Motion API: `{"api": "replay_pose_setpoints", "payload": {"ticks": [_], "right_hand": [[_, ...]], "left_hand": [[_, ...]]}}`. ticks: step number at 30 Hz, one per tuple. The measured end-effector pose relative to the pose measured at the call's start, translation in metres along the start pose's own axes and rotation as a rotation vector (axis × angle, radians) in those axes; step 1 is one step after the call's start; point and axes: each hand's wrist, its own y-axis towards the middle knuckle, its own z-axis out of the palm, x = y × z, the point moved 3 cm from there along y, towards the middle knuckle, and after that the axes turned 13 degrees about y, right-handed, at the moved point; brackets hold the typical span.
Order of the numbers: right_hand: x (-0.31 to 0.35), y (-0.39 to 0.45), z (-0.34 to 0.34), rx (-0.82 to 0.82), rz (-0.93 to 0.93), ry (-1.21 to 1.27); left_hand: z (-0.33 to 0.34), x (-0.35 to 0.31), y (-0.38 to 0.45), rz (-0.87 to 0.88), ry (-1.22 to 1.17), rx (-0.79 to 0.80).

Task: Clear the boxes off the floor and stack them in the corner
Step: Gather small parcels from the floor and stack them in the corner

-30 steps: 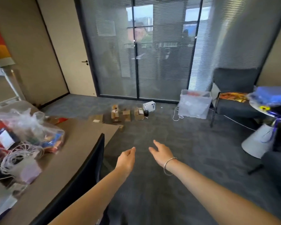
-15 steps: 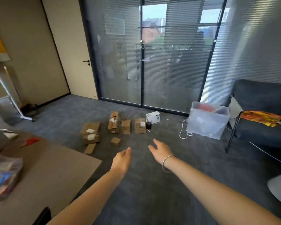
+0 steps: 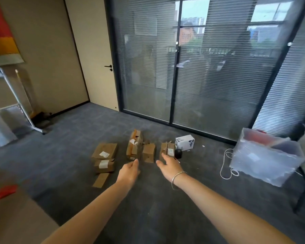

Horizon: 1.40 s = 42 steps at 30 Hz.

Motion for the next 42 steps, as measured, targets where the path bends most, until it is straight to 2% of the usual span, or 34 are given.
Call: {"api": "replay_pose_setpoints", "payload": {"ticks": [9, 16, 22, 26, 32, 39, 42], "right_hand": [[0.015, 0.205, 0.009, 0.081, 0.040, 0.044], [0.061, 0.393, 0.043, 0.220, -0.070, -0.059], [0.102, 0.505, 0.104, 0.364, -0.134, -0.151], [0.125, 0.565, 0.163, 0.453, -0.147, -0.112], [0.144, 0.656, 0.246, 0.496, -0.125, -0.123], [0.170, 0.790, 0.359, 0.391, 0.029, 0.045], [0.156, 0.837, 0.403, 0.358, 0.122, 0.065]], "left_hand": [[-0.012, -0.044, 0.181, -0.108, 0.035, -0.027], [-0.049, -0.056, 0.348, -0.235, -0.047, -0.227], [-0.100, -0.051, 0.431, -0.327, -0.147, -0.322], [-0.143, -0.032, 0.494, -0.368, -0.193, -0.371], [-0.204, 0.018, 0.603, -0.464, -0.219, -0.359], [-0.302, 0.085, 0.745, -0.544, -0.144, -0.299], [-0.323, 0.123, 0.806, -0.594, -0.127, -0.275]]}}
